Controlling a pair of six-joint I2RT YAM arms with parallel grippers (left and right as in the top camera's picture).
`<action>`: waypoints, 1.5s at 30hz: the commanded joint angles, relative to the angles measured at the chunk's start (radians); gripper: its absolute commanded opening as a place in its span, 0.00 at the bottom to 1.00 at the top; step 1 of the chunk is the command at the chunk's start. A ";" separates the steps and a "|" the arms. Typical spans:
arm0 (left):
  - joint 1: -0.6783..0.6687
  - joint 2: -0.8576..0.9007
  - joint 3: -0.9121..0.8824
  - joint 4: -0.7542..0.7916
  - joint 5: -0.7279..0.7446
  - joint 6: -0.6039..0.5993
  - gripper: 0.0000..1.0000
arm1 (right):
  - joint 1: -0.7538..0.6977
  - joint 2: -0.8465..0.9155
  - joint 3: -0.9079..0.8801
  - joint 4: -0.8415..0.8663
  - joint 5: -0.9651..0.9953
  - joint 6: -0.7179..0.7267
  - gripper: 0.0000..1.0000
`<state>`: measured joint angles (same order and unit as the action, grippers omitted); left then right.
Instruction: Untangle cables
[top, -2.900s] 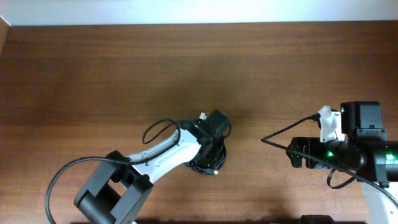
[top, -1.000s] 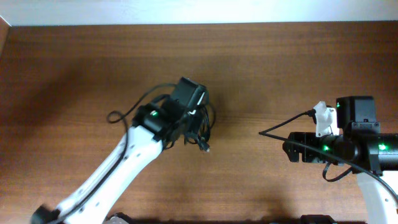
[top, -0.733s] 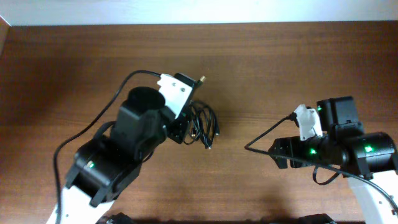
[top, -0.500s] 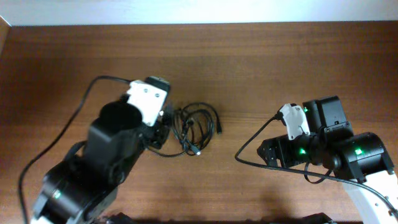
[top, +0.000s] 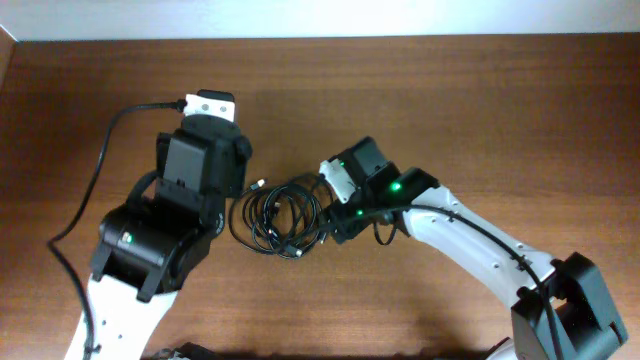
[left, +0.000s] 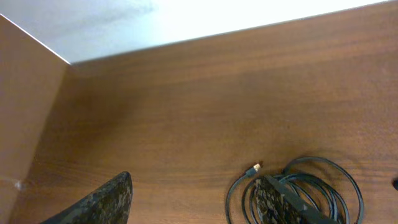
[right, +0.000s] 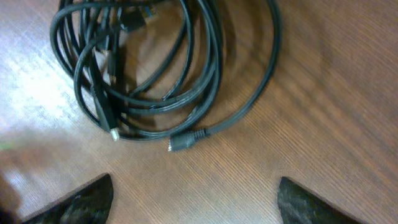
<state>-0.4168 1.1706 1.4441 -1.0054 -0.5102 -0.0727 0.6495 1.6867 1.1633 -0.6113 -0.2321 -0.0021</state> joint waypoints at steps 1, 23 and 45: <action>0.023 0.022 0.008 -0.014 0.074 -0.017 0.65 | 0.045 0.033 0.003 0.071 0.061 -0.009 0.61; 0.023 0.067 0.006 -0.021 0.130 -0.002 0.67 | 0.090 0.261 0.044 0.258 0.053 0.109 0.04; -0.023 0.363 -0.055 -0.074 1.413 0.995 0.71 | 0.090 -0.539 0.499 -0.381 0.441 0.108 0.04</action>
<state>-0.4034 1.4906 1.3918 -1.0702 0.8284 0.8009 0.7341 1.1687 1.6485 -0.9939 0.2184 0.1017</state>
